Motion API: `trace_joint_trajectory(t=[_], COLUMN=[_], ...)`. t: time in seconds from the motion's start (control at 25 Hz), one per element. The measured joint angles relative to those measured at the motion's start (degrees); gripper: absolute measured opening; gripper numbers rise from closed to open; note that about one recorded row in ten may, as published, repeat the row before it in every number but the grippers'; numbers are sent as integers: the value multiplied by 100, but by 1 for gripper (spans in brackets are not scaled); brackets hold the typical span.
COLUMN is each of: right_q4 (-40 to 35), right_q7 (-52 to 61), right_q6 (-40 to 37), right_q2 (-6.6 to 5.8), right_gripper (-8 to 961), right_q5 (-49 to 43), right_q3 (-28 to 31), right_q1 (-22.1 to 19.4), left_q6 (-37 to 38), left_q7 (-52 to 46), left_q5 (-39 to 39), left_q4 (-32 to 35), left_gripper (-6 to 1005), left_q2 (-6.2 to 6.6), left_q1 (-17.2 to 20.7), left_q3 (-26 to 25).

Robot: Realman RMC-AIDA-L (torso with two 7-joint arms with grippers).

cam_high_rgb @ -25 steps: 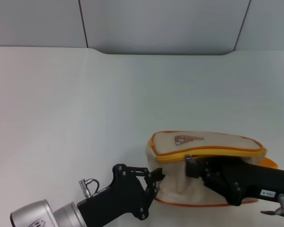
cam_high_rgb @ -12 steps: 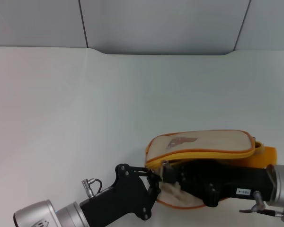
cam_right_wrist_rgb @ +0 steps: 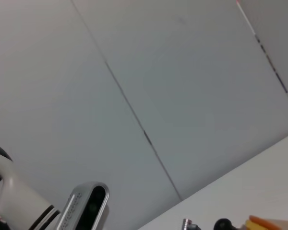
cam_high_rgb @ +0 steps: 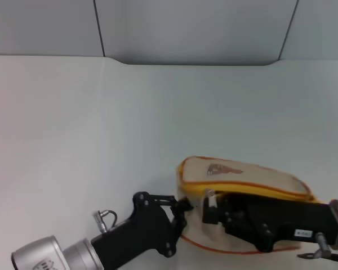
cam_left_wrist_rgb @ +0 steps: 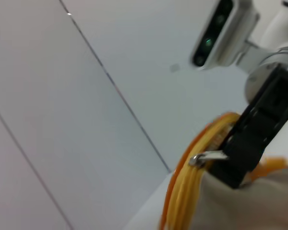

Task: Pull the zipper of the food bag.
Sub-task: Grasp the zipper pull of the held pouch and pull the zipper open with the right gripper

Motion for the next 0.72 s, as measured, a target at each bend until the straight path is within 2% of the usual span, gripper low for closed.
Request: trace_joint_trajectory(t=[0.16,0.24,0.28,0.36,0.48,0.6,0.72], right_q4=[-164,-245,-318,-529,-676,-951,-1199], right_q7=[-174,-172,-167,-146,-135,-126,-161], right_q6=[-52,-55,-60,-72,-123,-315,-590], right_q2=[-6,-11,-14,-17,-24,-45,-70], right_gripper=[151,224,260,333,406,479,553], right_q5=[151,169,172,173,170,128,104], right_q3=[166,185,192,190,169,142,131], right_q1=[-123,-126,-126,-120,-91,-65,-66], left_q6=[43,48,48,40,129,474,1012], left_q7=[-40,-136,-136,-567,-890,-1569,-2301], left_q5=[-13,-20,-20,-32,-27,10,15], left_q4=[16,16,16,68,173,375,673], left_gripper=[6,6,6,6,76,146,409], left_q2=[7,9,9,34,74,183,350], left_q1=[125,259,259,352,342,264,91], left_q3=[-294,-698,-698,-1205,-1335,-1411,-1230])
